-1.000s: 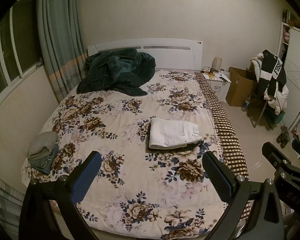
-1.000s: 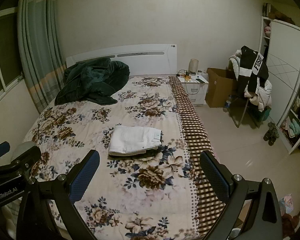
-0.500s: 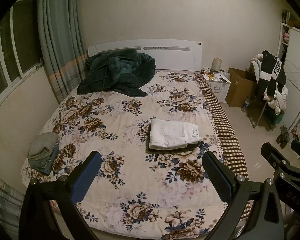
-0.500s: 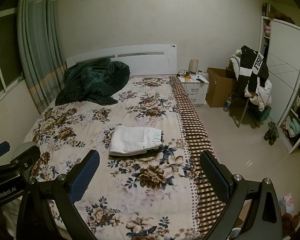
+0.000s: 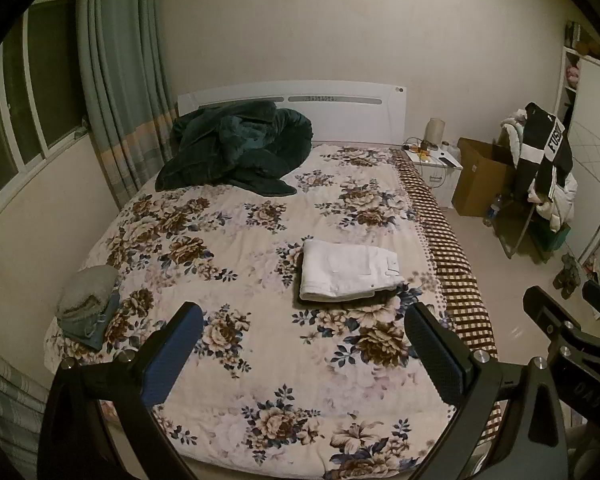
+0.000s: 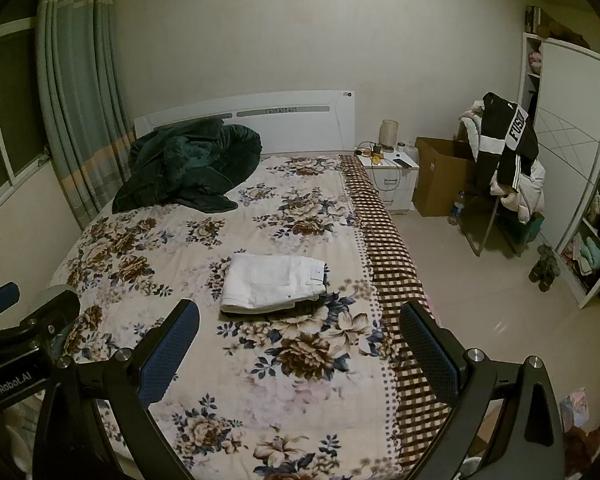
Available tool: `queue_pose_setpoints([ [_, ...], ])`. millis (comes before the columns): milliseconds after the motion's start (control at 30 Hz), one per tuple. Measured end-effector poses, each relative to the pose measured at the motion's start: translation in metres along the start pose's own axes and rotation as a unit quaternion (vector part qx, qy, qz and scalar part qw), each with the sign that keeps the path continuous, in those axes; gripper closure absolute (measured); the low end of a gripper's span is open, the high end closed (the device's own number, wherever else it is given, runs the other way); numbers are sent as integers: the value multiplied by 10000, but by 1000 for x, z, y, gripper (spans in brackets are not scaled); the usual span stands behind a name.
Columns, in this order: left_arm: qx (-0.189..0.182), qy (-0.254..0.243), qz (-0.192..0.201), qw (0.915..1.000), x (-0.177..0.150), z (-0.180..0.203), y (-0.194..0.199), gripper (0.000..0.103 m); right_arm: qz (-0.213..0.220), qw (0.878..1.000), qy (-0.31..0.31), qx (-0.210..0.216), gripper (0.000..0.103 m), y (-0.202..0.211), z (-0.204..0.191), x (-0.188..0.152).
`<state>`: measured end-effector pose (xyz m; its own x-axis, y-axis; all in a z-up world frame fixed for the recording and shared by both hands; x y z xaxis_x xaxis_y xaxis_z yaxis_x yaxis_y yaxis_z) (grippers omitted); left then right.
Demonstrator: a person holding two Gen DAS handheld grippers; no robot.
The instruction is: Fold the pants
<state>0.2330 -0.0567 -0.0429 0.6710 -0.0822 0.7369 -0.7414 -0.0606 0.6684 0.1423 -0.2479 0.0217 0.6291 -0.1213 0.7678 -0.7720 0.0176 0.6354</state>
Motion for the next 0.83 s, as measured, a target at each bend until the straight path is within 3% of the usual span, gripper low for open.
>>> queue_pose_setpoints([
  [833,34,13,15,10000,1,-1,2,0,-11,10000,-3,-11,1,-8,-10,-10],
])
Point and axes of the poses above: each gripper's, at about its wrist camera, not at the fingertips, and y roughly against the way its jaws point, z to its right, x to its top, the point moved 9 cm from there along -y, roughly the way its jaws point, and after that the axes turned 6 degrees about x, right-handed, at the moved point
